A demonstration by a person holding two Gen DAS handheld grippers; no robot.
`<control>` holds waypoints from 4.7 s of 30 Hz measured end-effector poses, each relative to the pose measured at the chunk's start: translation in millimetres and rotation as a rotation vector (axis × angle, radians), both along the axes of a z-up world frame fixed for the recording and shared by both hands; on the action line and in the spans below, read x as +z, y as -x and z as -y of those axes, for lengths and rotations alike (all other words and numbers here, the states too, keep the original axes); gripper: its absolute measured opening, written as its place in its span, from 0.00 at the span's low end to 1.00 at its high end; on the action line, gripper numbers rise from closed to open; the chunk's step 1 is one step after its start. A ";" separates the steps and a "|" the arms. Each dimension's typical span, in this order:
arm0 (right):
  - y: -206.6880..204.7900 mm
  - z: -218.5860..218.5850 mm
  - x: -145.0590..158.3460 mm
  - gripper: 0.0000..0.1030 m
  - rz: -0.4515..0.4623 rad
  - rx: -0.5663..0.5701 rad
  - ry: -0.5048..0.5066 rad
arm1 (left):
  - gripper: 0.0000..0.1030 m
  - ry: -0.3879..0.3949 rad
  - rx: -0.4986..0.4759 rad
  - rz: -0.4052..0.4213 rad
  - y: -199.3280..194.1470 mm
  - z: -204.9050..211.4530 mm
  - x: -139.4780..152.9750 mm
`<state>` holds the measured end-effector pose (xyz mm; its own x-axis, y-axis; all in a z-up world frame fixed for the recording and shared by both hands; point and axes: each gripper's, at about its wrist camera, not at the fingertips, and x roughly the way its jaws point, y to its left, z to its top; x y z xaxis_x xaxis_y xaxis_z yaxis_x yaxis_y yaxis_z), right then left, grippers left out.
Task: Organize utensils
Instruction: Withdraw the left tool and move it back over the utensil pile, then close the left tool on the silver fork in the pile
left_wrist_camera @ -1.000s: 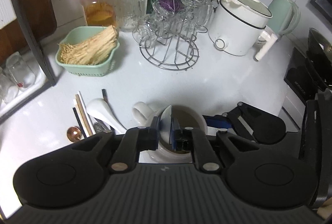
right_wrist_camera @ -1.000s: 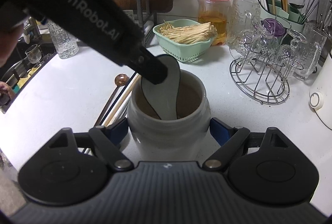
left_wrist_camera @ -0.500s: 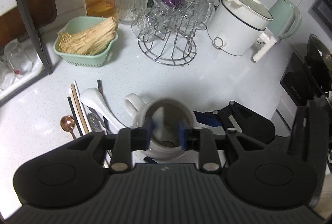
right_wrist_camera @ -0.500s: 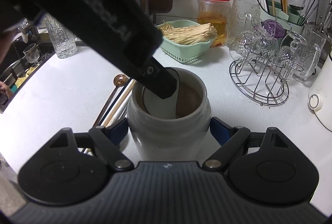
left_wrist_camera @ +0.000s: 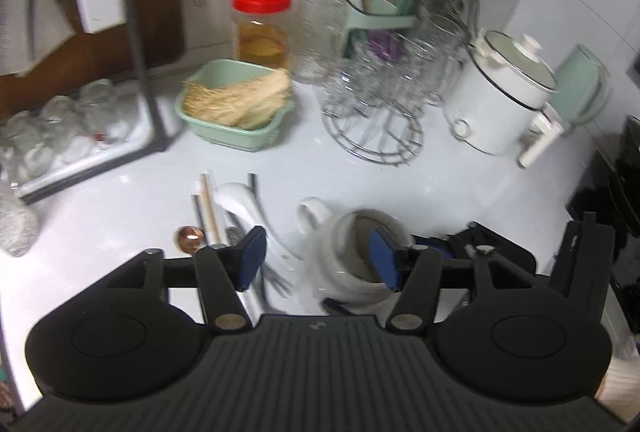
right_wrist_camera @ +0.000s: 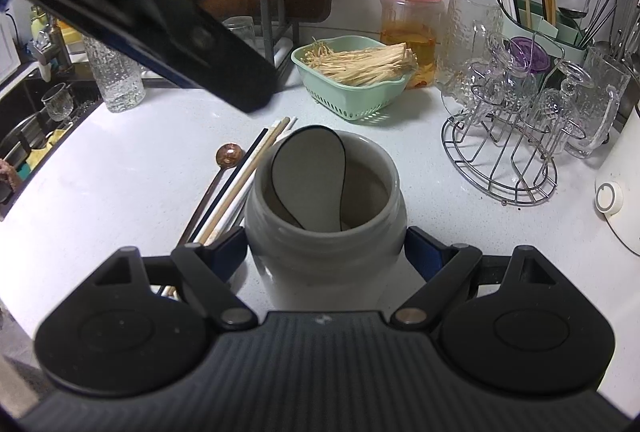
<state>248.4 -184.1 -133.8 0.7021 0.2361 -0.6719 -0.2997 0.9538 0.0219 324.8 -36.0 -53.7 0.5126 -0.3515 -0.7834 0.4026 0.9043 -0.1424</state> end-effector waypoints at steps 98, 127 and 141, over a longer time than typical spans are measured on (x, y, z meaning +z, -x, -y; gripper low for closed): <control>4.6 45.0 2.4 0.85 -0.038 0.034 0.011 | 0.96 0.132 0.244 -0.455 -51.0 -19.3 -70.9; 10.0 39.5 0.9 0.84 -0.028 -0.052 0.002 | 0.31 -0.016 0.200 -0.381 -67.4 8.0 -151.3; 12.1 40.2 -0.9 0.85 -0.008 -0.043 0.001 | 0.09 -0.047 0.291 -0.357 -67.4 7.1 -151.7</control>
